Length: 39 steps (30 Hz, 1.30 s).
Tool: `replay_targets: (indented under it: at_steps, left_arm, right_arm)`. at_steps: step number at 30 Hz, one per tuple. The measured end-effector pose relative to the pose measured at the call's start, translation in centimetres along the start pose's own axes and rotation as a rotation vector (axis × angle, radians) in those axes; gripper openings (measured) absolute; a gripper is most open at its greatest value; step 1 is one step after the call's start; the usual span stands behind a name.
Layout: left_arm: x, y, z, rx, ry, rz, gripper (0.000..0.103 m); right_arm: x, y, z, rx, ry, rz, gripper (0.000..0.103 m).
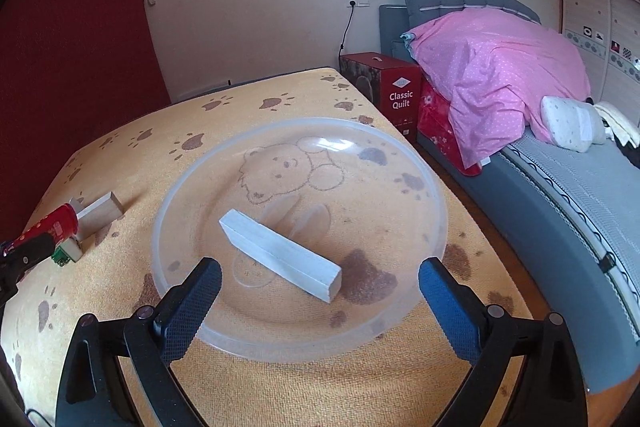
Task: Organize rigid objects
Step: 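Lower the white block into the clear bowl and open the right gripper, then lower the red bottle into the clear bowl and open the left gripper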
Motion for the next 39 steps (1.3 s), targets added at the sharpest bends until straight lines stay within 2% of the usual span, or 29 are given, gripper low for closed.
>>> replay_targets:
  at_steps: [5,10,22,27,29,31,32,39]
  left_arm:
    - [4.0,0.1,-0.4,-0.014,-0.060,-0.053,0.034]
    - [7.5,-0.2,-0.9,-0.034,-0.114,-0.092,0.034]
    - [11.6,-0.7,-3.4,-0.100,-0.181,-0.111,0.034]
    - [13.2,-0.1,-4.1,-0.103,-0.231,-0.117,0.034]
    - [13.8,0.0,-4.4,-0.091,-0.250,-0.124,0.037]
    - [13.9,0.0,-4.6,-0.092,-0.253,-0.124,0.059]
    - [13.7,0.0,-4.6,-0.086,-0.249,-0.116,0.063]
    - [11.5,-0.3,-4.6,-0.083,-0.202,-0.091,0.064]
  right_arm:
    - [1.3,-0.6,-0.9,-0.051,-0.030,-0.003,0.101]
    - [3.5,-1.2,-1.4,-0.073,-0.084,-0.064,0.101]
    - [4.5,-1.3,-0.9,-0.029,-0.083,-0.114,0.101]
    - [4.7,-1.3,-0.5,-0.016,-0.075,-0.122,0.101]
    - [4.7,-1.4,-0.5,-0.013,-0.069,-0.124,0.101]
    - [4.7,-1.3,-0.3,-0.005,-0.066,-0.124,0.101]
    - [4.7,-1.2,-0.3,0.000,-0.065,-0.124,0.101]
    - [3.9,-1.0,0.3,0.026,-0.042,-0.113,0.101]
Point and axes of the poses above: each gripper's, at about its wrist camera, not at the fingertips, and z roughly against the way its jaws point, x to its right, y to its top, the point moved 7 cm from there along -z, roughly the way its jaws point, and after that the axes turned 14 degrees about z, right-handed, at the moved point
